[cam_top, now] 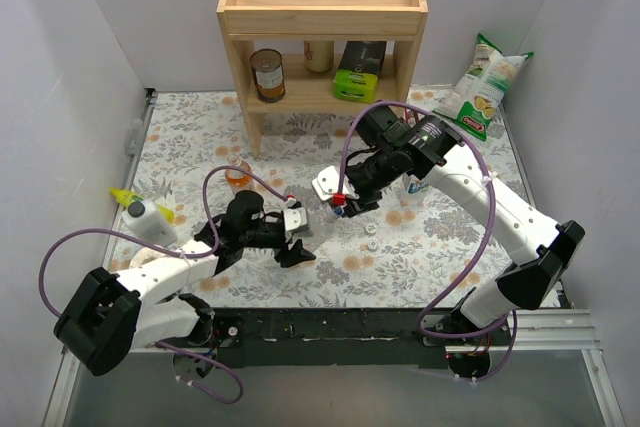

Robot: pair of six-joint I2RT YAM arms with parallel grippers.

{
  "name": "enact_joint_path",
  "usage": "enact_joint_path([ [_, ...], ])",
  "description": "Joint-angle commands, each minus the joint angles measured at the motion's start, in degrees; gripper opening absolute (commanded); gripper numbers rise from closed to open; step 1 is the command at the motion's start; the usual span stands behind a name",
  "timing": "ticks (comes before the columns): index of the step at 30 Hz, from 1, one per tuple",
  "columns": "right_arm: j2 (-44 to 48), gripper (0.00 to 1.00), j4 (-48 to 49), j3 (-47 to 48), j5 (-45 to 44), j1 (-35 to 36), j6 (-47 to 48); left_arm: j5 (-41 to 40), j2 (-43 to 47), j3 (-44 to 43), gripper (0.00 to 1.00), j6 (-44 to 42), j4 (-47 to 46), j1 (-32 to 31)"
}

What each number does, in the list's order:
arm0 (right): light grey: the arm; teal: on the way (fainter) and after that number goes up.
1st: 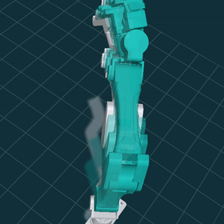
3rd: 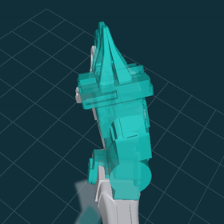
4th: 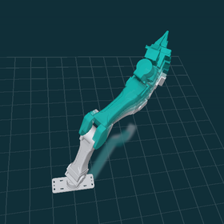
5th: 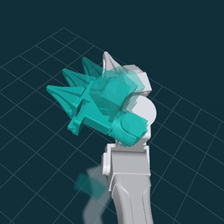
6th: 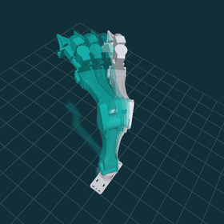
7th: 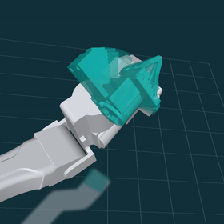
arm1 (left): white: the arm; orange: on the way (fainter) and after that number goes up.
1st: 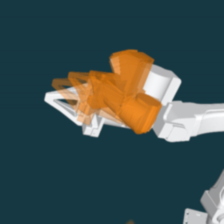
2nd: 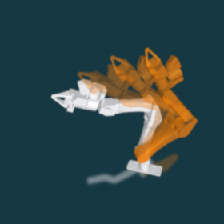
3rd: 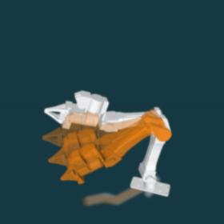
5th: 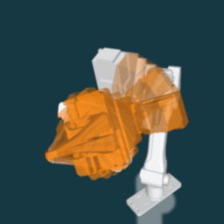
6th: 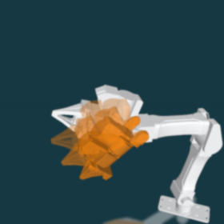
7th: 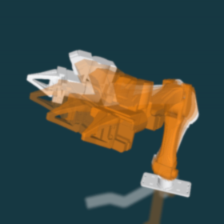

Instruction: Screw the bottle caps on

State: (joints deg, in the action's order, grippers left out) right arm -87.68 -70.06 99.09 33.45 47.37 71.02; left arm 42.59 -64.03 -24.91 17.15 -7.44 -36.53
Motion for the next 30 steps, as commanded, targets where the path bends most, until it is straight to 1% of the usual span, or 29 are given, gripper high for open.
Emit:
enact_joint_path([
  [1,0.0,0.51,-2.3,1.4,2.4,0.5,2.6,1.5,-0.5,-2.5,0.00,-1.3,0.5,0.2],
  [6,-0.6,0.50,-3.9,2.2,2.8,0.7,4.5,1.8,-1.1,-3.0,0.00,-1.1,0.5,0.2],
  [11,-1.2,0.45,-4.8,3.0,2.7,0.9,4.5,1.7,-1.5,-3.1,0.00,-1.0,0.3,0.2],
  [17,-2.4,0.35,-5.0,3.7,1.8,1.1,3.0,1.2,-1.4,-4.0,0.00,-2.0,1.7,0.2],
  [18,-2.4,0.33,-5.0,3.7,1.5,1.1,2.8,0.7,-1.4,-4.3,0.00,-2.7,2.5,0.2],
  [19,-2.8,0.29,-5.0,3.7,1.4,1.2,2.6,0.0,-1.3,-4.5,0.00,-3.3,3.4,0.2],
  [20,-2.8,0.28,-5.0,3.5,0.8,1.2,2.2,-0.7,-1.0,-4.8,0.00,-4.5,3.7,0.2],
  [23,-3.4,0.27,-5.0,3.3,0.4,1.3,1.4,-3.7,0.6,-4.7,0.00,-6.2,3.5,0.2],
  [25,-3.7,0.27,-5.0,3.1,-0.1,1.8,0.9,-6.4,1.9,-4.4,0.00,-7.1,1.7,0.2],
  [30,-4.7,0.27,-5.0,3.3,-0.7,2.1,-1.8,-9.5,3.0,-4.1,0.00,-6.0,-3.1,0.2],
])
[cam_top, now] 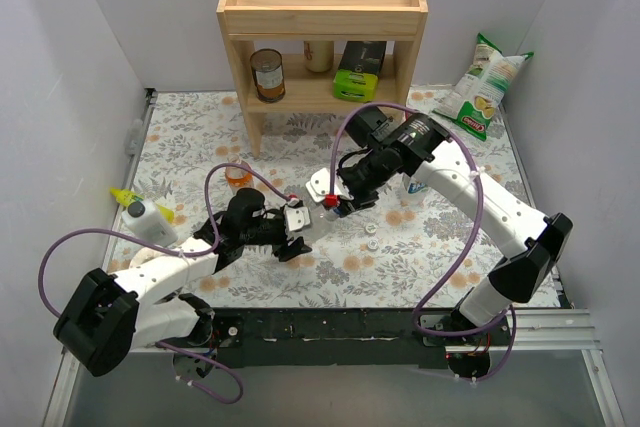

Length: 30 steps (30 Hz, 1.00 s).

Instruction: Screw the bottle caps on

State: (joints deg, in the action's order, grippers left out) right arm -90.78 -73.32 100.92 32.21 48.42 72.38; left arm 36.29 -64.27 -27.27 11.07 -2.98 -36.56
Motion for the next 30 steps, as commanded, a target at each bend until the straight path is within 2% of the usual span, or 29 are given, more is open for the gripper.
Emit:
enact_joint_path([
  [1,-2.0,0.27,-1.7,1.5,0.5,1.1,-3.9,-3.5,3.1,-1.9,0.00,0.4,-9.0,0.3],
  [10,-7.5,0.24,-1.7,5.5,1.9,0.4,-17.9,-10.0,2.9,-0.9,0.00,4.0,-20.3,0.3],
  [13,-10.3,0.23,-1.7,8.9,4.1,-1.7,-22.8,-14.0,3.4,0.3,0.00,4.2,-23.9,0.3],
  [15,-13.3,0.22,-1.7,11.3,7.5,-4.2,-29.7,-16.5,3.4,0.8,0.00,4.1,-25.6,0.3],
  [23,-16.3,0.21,3.7,12.5,10.4,-5.5,-46.3,-24.0,4.0,0.5,0.00,5.0,-25.0,0.2],
  [24,-16.8,0.19,4.6,11.9,10.5,-5.8,-52.5,-24.7,3.9,0.4,0.00,5.5,-24.9,0.2],
  [26,-17.3,0.16,7.6,11.4,10.3,-6.2,-58.9,-26.2,3.7,-0.2,0.00,6.0,-24.1,0.3],
  [27,-17.4,0.13,7.9,11.1,10.0,-6.0,-59.1,-26.4,3.7,-0.4,0.00,6.1,-23.4,0.2],
  [30,-18.7,0.14,8.2,11.8,9.3,-5.8,-61.1,-27.9,3.3,-0.9,0.00,6.1,-21.5,0.2],
])
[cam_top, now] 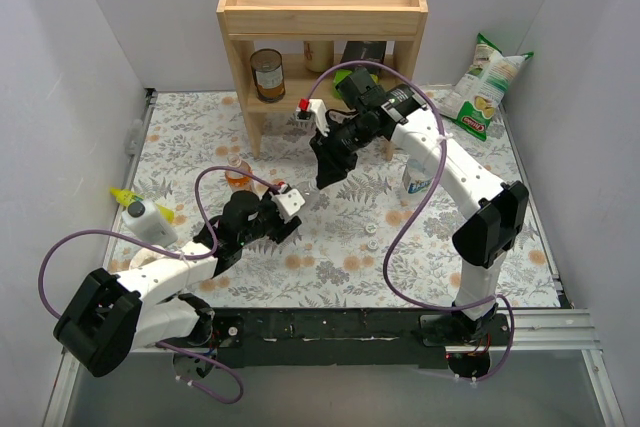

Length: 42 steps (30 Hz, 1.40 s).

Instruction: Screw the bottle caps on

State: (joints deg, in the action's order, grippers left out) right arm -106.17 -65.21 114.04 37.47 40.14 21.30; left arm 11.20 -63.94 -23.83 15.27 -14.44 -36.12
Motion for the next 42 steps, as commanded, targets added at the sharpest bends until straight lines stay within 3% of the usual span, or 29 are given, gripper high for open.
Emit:
enact_joint_path([
  [1,-3.4,0.15,0.1,-1.3,3.8,2.6,-11.0,-3.1,2.9,-4.4,0.00,2.5,-9.6,-0.3],
  [8,-3.1,0.28,-0.1,-1.4,1.0,2.5,-9.9,-2.0,3.7,-2.1,0.00,3.4,-6.7,-0.3],
  [9,-2.6,0.37,-0.3,-1.1,0.7,2.4,-9.6,-1.6,3.8,-1.8,0.00,3.5,-6.1,-0.3],
  [11,-2.1,0.45,-0.5,-0.2,-0.8,2.4,-8.7,-0.8,3.7,-1.3,0.00,3.8,-5.2,-0.3],
  [12,-1.6,0.63,-1.1,0.2,-1.3,2.3,-8.1,-0.2,3.7,-0.9,0.00,4.1,-4.7,-0.3],
  [15,-0.3,0.92,-2.6,2.7,-2.7,2.0,-6.2,1.4,3.6,0.4,0.00,4.8,-4.2,-0.3],
  [21,5.3,0.93,-7.8,3.4,-4.8,1.4,-0.9,7.9,2.6,1.2,0.00,7.8,-3.3,-0.3],
  [22,6.0,0.94,-8.9,3.4,-5.0,1.3,2.6,12.0,2.0,1.0,0.00,7.8,-2.4,-0.2],
  [26,13.0,0.94,-9.3,-4.5,-9.7,1.1,12.8,21.2,2.6,0.1,0.00,8.6,1.0,-0.2],
  [29,16.5,0.95,-5.7,-9.0,-11.0,1.1,18.3,25.4,2.9,-0.7,0.00,8.9,4.6,-0.2],
  [36,21.7,0.95,9.4,-16.0,-3.1,1.7,20.9,31.1,2.9,-1.7,0.00,9.4,6.0,-0.2],
  [42,20.8,0.95,9.9,-16.9,1.5,5.6,23.8,32.6,1.8,-3.2,0.00,10.0,5.7,-0.2],
])
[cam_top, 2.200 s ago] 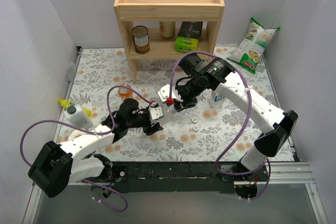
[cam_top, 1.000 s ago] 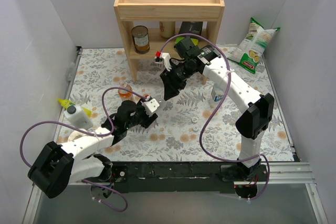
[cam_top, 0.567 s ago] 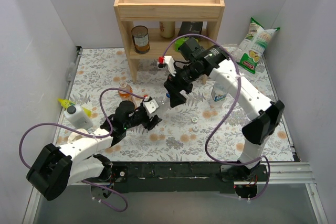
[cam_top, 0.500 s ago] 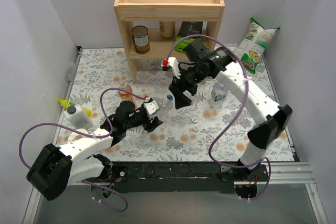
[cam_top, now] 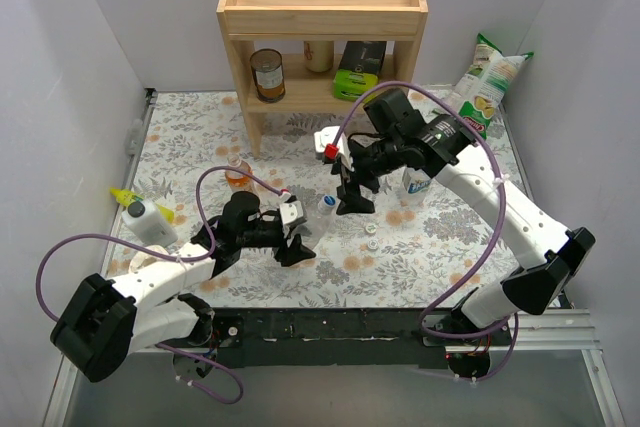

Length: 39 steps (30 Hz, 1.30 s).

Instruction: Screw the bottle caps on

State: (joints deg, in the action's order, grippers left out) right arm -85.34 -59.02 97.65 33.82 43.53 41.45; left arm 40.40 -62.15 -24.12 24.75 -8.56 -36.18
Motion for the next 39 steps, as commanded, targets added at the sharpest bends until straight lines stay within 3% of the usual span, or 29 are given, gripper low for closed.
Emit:
enact_joint_path([
  [1,-0.1,0.95,3.4,-0.7,6.1,3.0,4.2,3.5,-0.2,-3.0,0.00,0.9,-0.2,-0.1],
  [16,-0.8,0.92,-3.6,-1.5,3.6,3.8,8.8,4.2,-2.3,-3.8,0.00,12.2,-6.8,5.2],
  [27,-1.8,0.85,-5.5,-2.7,-1.5,3.8,2.0,3.4,-1.8,-4.3,0.00,11.0,-8.3,6.3],
  [35,1.0,0.78,-13.2,-3.0,-2.2,3.8,3.5,1.5,-1.8,-4.8,0.00,13.2,-9.1,7.4],
  [39,1.1,0.78,-8.0,0.1,0.8,-3.0,-2.5,4.9,-1.7,-5.4,0.00,8.1,-6.5,7.3],
])
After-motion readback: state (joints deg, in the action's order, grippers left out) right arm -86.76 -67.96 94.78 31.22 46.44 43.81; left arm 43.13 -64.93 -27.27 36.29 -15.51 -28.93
